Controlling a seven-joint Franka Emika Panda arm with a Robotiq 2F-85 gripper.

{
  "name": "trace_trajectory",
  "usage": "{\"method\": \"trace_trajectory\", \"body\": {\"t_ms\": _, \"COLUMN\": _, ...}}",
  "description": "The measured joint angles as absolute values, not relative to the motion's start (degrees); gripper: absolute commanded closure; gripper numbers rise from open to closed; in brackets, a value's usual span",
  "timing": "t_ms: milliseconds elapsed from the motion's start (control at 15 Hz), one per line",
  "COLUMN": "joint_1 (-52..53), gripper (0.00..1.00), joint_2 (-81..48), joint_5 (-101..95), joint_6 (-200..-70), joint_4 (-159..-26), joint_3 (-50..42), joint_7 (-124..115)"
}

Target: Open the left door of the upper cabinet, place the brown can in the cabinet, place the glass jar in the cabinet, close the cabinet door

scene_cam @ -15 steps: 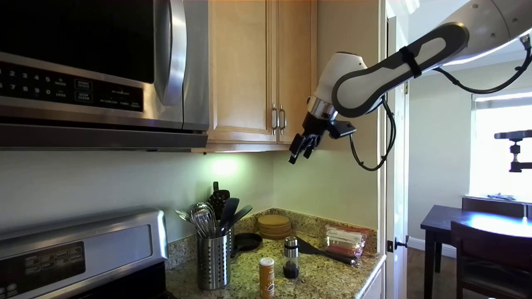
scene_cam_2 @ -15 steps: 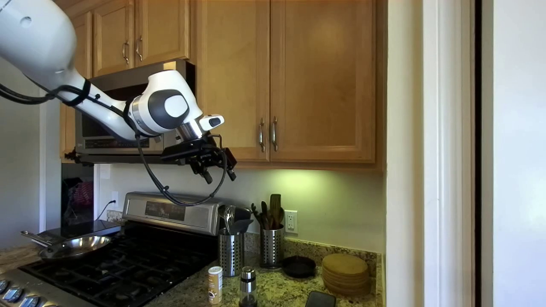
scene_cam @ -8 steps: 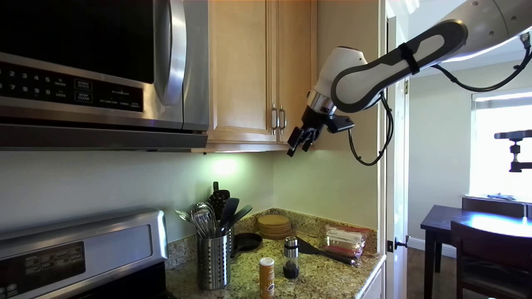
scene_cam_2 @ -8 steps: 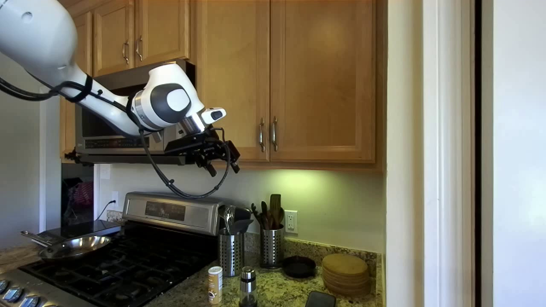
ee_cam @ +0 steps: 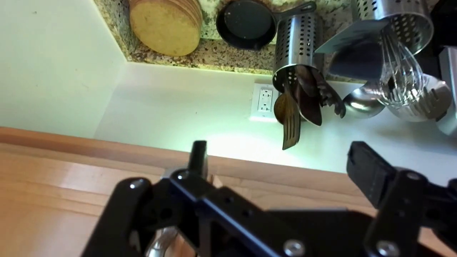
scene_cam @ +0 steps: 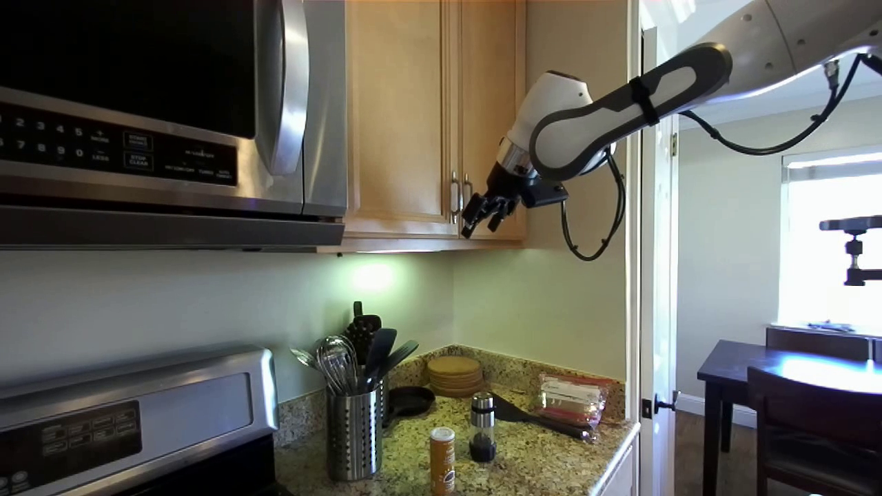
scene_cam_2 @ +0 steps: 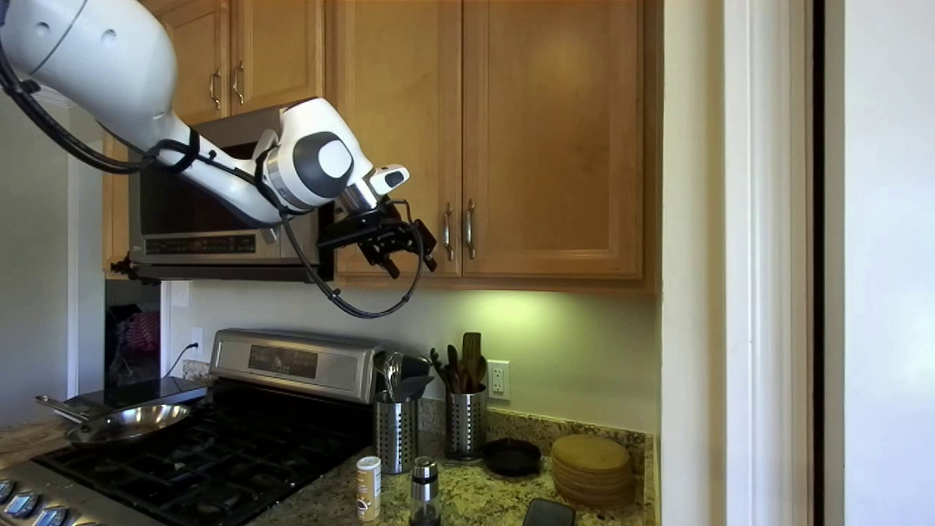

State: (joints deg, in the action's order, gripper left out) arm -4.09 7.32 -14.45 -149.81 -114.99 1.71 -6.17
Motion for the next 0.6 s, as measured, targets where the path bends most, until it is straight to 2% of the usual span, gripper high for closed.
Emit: {"method": "trace_trajectory", "body": {"t_ms": 600, "joint_1": -5.01, "gripper": 0.0, "joint_2": 4.73, "joint_5": -14.18, "joint_6": -158.64, "joint_4": -109.45, "joint_3": -0.32, "joint_7": -12.36}}
